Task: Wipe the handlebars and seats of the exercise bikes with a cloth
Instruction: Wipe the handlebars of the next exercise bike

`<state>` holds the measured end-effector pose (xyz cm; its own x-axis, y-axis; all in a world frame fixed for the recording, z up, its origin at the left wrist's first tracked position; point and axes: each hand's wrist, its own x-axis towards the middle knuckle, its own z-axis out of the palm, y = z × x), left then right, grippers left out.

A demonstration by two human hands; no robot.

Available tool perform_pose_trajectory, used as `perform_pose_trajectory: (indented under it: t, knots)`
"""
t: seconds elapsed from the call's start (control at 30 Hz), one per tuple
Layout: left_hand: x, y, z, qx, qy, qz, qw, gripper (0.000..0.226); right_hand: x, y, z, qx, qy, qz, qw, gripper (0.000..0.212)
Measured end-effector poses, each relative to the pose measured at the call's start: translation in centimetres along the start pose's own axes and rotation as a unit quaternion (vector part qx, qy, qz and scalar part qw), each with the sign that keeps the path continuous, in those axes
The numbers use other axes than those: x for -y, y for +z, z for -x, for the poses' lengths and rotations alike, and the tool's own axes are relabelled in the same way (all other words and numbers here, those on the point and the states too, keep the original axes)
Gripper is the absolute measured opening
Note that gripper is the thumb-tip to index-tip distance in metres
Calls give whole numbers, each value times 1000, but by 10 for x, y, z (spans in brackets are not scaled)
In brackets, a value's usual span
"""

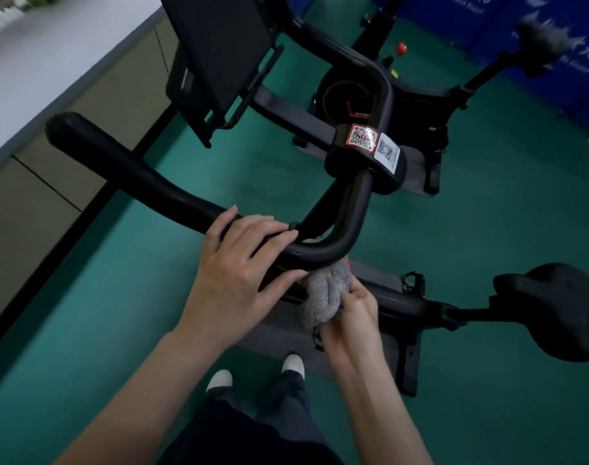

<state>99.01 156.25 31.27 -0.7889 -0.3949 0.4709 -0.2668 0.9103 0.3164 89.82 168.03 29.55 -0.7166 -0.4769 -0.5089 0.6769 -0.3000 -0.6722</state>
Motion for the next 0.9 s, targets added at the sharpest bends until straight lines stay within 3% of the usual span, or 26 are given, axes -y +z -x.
perform_pose_trajectory:
  t: [0.17,0.4,0.53,0.7,0.77,0.9]
  knots:
    - [-3,4,-1,-13,-20,4,1000,43,42,-18,-32,-31,-31,30,999,33]
    - [-18,10,-4,-27,-72,-27,997,51,37,-17,-36,79,14,116,990,25]
    - [-22,9,-6,-21,-83,-42,995,53,55,-16,-53,76,28,120,989,27]
    - [-26,7,-8,-13,-102,-40,994,52,82,-12,-75,42,-64,149,986,27]
    - [-27,6,-8,-12,-108,-35,993,52,87,-19,-71,25,-175,252,951,23]
    - [-30,5,-9,-18,-127,-15,992,52,103,-23,-67,69,-431,384,813,26]
